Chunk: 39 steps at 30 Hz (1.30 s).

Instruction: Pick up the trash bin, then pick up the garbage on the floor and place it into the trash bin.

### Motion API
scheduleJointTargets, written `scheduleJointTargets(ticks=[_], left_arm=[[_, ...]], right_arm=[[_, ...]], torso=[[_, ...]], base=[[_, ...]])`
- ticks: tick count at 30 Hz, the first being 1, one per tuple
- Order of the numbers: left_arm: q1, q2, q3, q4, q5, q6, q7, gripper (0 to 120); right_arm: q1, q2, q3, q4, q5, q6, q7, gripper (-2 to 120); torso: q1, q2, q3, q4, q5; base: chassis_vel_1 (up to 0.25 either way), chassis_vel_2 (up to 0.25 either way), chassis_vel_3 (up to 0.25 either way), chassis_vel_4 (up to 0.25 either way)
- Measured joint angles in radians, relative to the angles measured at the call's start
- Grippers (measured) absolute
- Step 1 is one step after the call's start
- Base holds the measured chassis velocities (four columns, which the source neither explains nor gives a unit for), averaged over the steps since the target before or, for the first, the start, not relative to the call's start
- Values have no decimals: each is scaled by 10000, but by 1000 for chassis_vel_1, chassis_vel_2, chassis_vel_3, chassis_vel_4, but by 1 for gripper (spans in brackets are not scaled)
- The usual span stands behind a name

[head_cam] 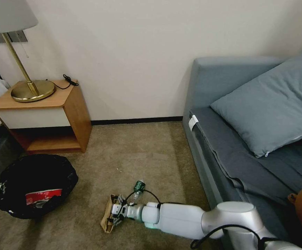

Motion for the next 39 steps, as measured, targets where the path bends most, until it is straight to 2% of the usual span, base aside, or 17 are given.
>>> scheduleJointTargets(ticks=[16,18,23,24,26,27,30,33,35,39], left_arm=[[456,-231,-358,-266,-85,-324,51,4],[509,-244,-403,-280,-90,-353,58,4],[699,-278,-590,-410,-155,-398,72,4],[699,-278,-590,-410,-155,-398,72,4],[732,-302,-644,-482,-183,-398,73,4],[732,-302,-644,-482,-183,-398,73,4],[721,-340,-666,-504,-189,-387,71,4],[695,-362,-664,-503,-181,-384,72,4],[675,-428,-646,-503,-143,-378,70,4],[675,-485,-640,-505,-99,-377,63,4]], right_arm=[[-598,440,684,-1353,-1261,320,-86,100],[-638,464,730,-1424,-1343,345,-116,96],[-715,536,809,-1514,-1443,363,-279,79],[-715,536,809,-1514,-1443,363,-279,79],[-719,563,806,-1515,-1442,364,-348,70],[-719,563,806,-1515,-1442,364,-348,70],[-723,608,775,-1486,-1374,402,-367,51],[-723,617,773,-1460,-1340,401,-370,45],[-702,657,781,-1467,-1285,400,-370,33],[-700,685,797,-1495,-1269,419,-393,24]], torso=[[-1,1,-1,0,2],[-1,2,-1,-1,1],[-1,3,-1,-4,-5],[-1,3,-1,-4,-5],[-1,3,0,-4,-5],[-1,3,0,-4,-5],[-1,0,2,3,-6],[0,0,2,4,-4],[0,-2,2,7,2],[0,-3,3,7,1]], base=[[0,0,0,0],[0,0,0,0],[0,0,0,0],[0,0,0,0],[0,0,0,0],[0,0,0,0],[0,0,0,0],[0,0,0,0],[0,0,0,0],[0,0,0,0]])
